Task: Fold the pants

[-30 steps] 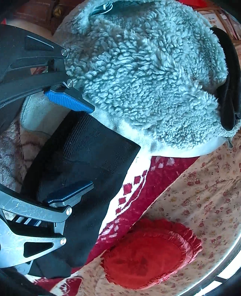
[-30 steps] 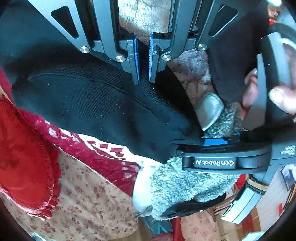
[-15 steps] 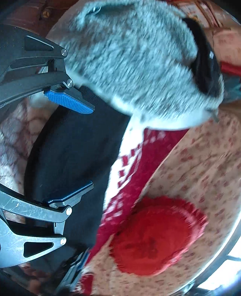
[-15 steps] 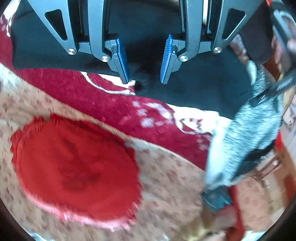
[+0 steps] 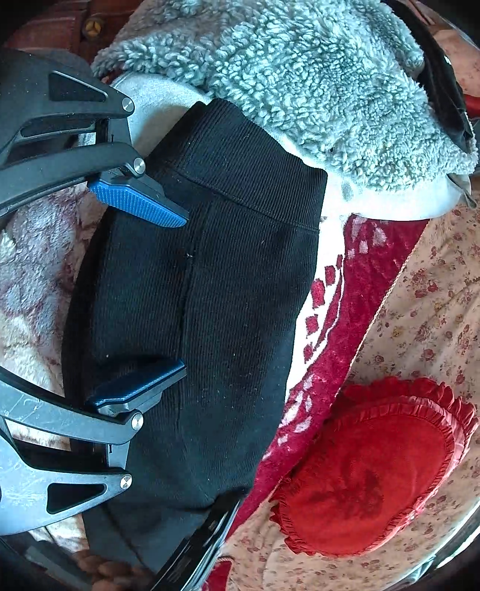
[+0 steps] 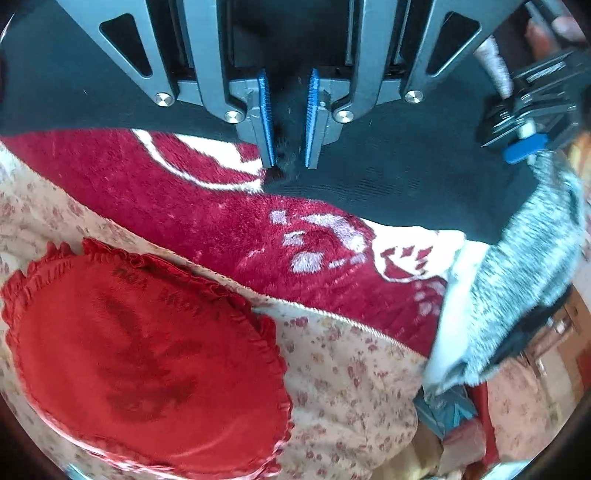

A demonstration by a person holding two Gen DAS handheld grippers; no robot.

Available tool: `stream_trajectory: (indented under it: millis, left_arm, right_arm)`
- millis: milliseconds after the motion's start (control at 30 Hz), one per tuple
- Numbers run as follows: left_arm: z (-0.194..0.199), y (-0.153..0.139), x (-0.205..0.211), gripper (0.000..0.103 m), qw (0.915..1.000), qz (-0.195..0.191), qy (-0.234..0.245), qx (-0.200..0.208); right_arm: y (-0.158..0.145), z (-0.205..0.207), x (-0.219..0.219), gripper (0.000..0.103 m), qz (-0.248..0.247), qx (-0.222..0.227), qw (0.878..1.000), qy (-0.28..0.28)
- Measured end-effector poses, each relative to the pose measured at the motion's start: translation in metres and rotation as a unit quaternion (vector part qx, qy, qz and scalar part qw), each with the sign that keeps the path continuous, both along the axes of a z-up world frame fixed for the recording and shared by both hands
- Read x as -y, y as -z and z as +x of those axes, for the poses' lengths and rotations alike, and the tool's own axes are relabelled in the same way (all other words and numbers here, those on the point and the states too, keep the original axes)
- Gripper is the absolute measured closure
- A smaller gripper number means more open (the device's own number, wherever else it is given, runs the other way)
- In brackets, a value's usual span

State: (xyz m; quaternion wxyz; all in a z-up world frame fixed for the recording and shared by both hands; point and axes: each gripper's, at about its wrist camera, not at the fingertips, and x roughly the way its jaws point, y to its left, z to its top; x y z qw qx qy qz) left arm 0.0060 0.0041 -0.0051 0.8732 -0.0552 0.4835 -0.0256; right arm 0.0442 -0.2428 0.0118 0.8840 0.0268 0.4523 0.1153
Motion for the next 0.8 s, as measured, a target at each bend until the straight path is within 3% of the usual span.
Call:
stream_trajectory:
  millis: [167, 467, 633, 800]
  left_arm:
    - [-0.009, -0.012, 0.007, 0.028, 0.9996, -0.027, 0.010, 0.007]
    - [-0.020, -0.021, 0.057, 0.028, 0.9975, -0.021, 0.066, 0.011]
    - [-0.020, -0.019, 0.070, 0.028, 0.9966, -0.019, 0.080, -0.001]
    - [-0.019, -0.014, 0.074, 0.028, 0.9966, -0.015, 0.080, -0.011]
  right_arm:
    - [-0.019, -0.057, 0.036, 0.080, 0.017, 0.001, 0.999, 0.034]
    - [0.010, -0.142, 0.129, 0.074, 0.065, -0.059, 0.985, 0.149]
    - [0.015, -0.147, 0.168, 0.070, 0.133, -0.047, 0.967, 0.211]
    - [0.021, -0.124, 0.181, 0.067, 0.192, -0.029, 0.949, 0.249]
